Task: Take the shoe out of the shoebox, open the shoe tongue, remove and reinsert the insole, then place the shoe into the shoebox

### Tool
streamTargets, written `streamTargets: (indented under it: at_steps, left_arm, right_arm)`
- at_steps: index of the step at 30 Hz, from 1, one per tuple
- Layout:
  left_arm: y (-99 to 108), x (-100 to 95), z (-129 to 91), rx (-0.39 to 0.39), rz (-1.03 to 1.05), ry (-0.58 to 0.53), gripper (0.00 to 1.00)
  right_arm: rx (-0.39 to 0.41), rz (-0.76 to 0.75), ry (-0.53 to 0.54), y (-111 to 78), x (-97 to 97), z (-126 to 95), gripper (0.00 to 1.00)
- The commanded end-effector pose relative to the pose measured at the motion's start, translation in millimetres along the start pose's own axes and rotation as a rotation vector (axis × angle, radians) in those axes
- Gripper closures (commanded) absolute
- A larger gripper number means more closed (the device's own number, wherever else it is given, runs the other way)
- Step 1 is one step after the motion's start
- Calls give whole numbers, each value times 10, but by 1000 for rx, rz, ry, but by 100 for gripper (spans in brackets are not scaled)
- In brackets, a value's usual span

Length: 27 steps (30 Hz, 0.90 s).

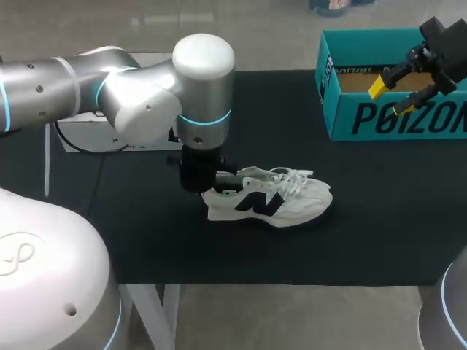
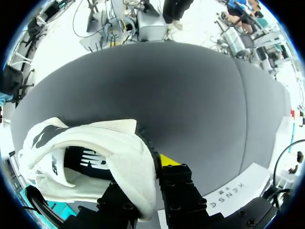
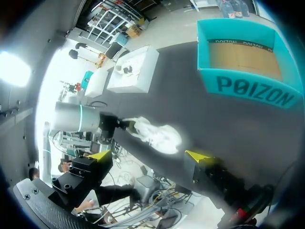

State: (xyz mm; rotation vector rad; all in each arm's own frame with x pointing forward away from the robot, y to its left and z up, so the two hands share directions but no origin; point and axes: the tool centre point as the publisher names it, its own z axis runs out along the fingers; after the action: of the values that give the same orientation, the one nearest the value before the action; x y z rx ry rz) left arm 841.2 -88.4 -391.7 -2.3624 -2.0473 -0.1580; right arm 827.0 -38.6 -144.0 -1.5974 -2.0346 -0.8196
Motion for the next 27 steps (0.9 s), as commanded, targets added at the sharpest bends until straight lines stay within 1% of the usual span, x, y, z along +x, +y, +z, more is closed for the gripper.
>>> streamTargets:
  at_steps: [1, 2, 3, 4, 6, 7, 8, 12, 15, 17, 19, 21, 27]
  left_arm:
    - [50, -43, 178, 24, 12, -41, 100]
    - [48, -47, 198, 31, 28, -53, 100]
    - [49, -53, 209, 42, 48, -61, 89]
    - [50, -64, 194, 38, 66, -66, 68]
    - [53, -71, 165, 36, 88, -92, 36]
    - [59, -70, 140, 35, 92, -85, 10]
    - [64, -66, 104, 32, 101, -87, 0]
    - [91, -32, -114, 14, 101, -83, 0]
    - [110, -29, -321, -4, 113, -105, 0]
    - [127, -26, -446, 11, 123, -111, 0]
    - [145, -6, -565, 29, 131, -161, 0]
    - [168, -6, -643, 74, 152, -186, 0]
    - [168, -6, -643, 74, 152, -186, 0]
  right_arm:
    - [1, 0, -2, 6, -4, 7, 0]
    - [1, 0, -2, 6, -4, 7, 0]
    - [1, 0, -2, 6, -4, 7, 0]
    - [1, 0, -2, 6, -4, 7, 0]
    - [1, 0, -2, 6, -4, 7, 0]
    - [1, 0, -2, 6, -4, 7, 0]
    - [1, 0, -2, 6, -4, 7, 0]
    - [1, 0, -2, 6, -4, 7, 0]
    - [1, 0, -2, 6, -4, 7, 0]
    - [1, 0, -2, 6, -4, 7, 0]
    - [1, 0, -2, 6, -4, 7, 0]
    - [1, 0, -2, 6, -4, 7, 0]
    - [1, 0, -2, 6, -4, 7, 0]
